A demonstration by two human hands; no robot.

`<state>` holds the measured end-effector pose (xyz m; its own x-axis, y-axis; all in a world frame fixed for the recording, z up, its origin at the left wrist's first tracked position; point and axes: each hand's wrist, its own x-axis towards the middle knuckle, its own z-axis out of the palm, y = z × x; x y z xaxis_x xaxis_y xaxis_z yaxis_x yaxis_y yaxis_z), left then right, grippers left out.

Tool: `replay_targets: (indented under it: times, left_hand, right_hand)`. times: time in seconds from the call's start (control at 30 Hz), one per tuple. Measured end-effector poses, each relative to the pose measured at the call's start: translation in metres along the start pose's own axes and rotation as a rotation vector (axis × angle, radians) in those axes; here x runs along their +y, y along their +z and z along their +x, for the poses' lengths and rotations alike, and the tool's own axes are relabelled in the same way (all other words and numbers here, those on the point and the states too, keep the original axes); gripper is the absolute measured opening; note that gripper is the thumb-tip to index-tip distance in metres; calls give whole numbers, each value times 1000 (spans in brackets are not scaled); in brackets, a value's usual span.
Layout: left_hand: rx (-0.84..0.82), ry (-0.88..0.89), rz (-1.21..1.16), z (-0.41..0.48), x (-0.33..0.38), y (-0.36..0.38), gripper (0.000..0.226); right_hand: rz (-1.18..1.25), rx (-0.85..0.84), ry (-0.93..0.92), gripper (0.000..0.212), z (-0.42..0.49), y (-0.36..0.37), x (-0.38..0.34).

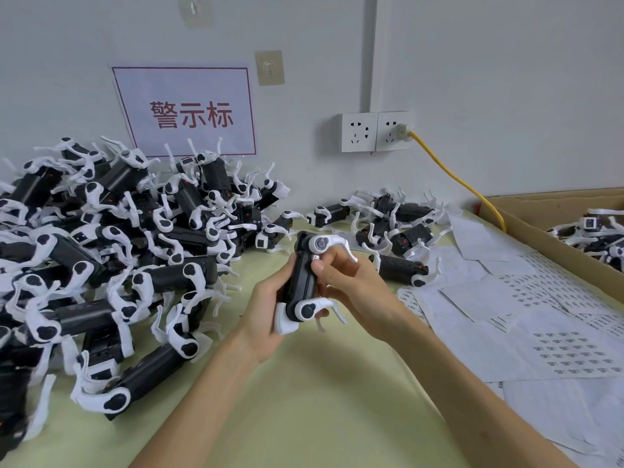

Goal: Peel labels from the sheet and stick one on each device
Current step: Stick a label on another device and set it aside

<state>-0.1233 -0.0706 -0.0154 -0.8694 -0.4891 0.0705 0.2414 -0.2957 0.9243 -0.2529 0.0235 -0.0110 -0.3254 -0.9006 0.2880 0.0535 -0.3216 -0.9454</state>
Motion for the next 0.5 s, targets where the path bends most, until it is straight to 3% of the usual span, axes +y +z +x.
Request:
replay_targets:
  times: [0.27, 0.5]
  left_hand:
    - [44, 9, -43, 3, -2, 4, 38]
    - [93, -3, 28, 5, -5, 4, 43]
  right_hand:
    - [15, 1, 12, 18, 0, 0, -3]
    - [29, 297, 14, 13, 4, -3, -4]
